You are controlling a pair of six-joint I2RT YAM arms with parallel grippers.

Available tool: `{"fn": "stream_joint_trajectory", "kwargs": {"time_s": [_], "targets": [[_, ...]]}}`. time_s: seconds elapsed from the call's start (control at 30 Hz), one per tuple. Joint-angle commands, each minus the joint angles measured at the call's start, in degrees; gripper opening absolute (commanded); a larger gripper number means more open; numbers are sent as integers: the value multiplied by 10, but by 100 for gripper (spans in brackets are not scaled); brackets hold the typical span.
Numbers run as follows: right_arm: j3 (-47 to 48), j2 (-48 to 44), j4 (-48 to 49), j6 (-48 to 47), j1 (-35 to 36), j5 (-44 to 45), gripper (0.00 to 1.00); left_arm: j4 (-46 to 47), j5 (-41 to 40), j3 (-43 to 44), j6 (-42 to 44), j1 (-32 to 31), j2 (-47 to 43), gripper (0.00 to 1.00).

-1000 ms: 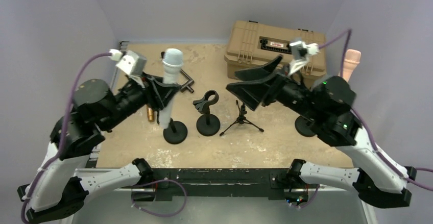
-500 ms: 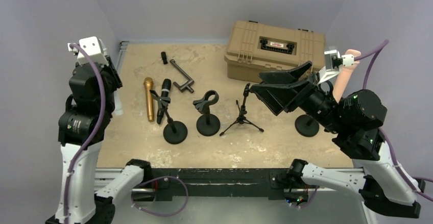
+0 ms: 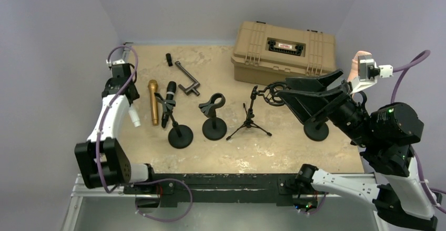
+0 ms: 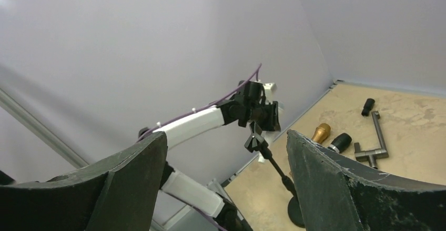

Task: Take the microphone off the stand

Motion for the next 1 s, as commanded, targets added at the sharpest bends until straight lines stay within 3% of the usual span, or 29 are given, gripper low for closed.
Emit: {"fn": "stream_joint_trajectory", "kwargs": {"time_s": [0.0,0.37,0.6,0.97], "targets": [[13,-12,-8,-9,0,23,82,36,99,58,-14,16,65,0],[-27,-36,21,7,0,24,81,-107,192,180,-31,34,263,0],[-51,-44,31,15,0,24,81,-118,224,192,-35,34,296,1],[-68,-44,38,20,0,24,81,-127,246,201,-37,28,340,29]]}}
